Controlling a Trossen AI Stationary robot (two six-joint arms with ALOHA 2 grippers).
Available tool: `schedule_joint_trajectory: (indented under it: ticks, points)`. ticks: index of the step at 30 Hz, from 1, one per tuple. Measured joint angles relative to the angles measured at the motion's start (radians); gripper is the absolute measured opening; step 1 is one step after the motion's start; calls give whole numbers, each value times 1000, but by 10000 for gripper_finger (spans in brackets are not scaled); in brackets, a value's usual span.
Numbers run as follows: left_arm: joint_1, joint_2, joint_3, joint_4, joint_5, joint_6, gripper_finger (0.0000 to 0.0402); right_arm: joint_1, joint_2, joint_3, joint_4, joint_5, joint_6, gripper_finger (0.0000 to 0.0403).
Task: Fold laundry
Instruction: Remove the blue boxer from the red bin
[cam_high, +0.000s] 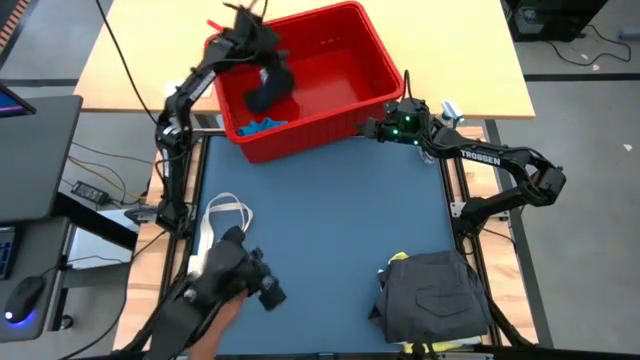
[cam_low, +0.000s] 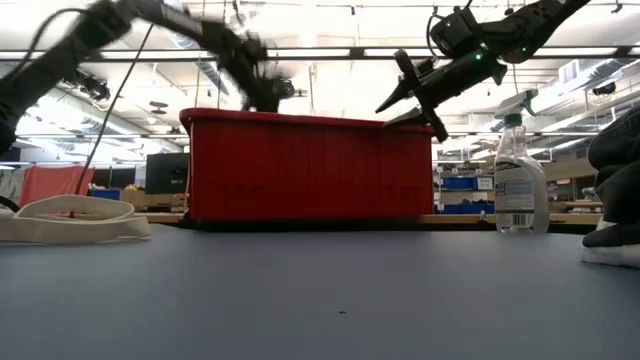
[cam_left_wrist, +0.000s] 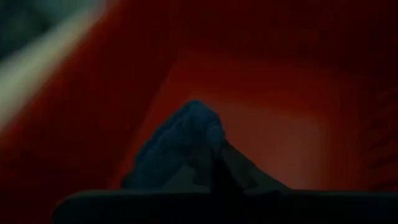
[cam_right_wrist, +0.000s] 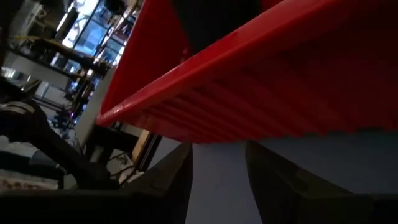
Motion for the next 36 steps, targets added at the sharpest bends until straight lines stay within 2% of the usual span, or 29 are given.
schedule_joint_trajectory:
  ticks: [5, 10, 15, 18, 21, 24, 26, 31, 36]
  points:
    - [-60, -143, 119, 9, 184, 25, 2, 0, 0, 0, 5, -35, -37, 156]
    - [-163, -310, 93, 72, 263, 25, 1, 0, 0, 0, 5, -101, -71, 156]
    - [-290, -422, 94, 15, 333, -41, 2, 7, 0, 0, 5, -171, -94, 156]
    - [-386, -442, 94, -98, 339, -132, 3, 13, 0, 0, 2, -205, -95, 156]
    - [-503, -435, 85, -225, 222, -229, 2, 25, -3, 0, -4, -224, -95, 156]
    - [-641, -432, 5, -233, 63, -304, 2, 39, -8, 0, -10, -225, -103, 156]
    - [-716, -432, -80, -191, 30, -367, 1, 50, -10, 0, -16, -224, -118, 156]
    - [-871, -430, -363, 84, 25, -530, 1, 74, -23, 0, -72, -196, -136, 156]
    - [-962, -429, -594, 364, 59, -676, 1, 106, -58, 0, -173, -139, -190, 156]
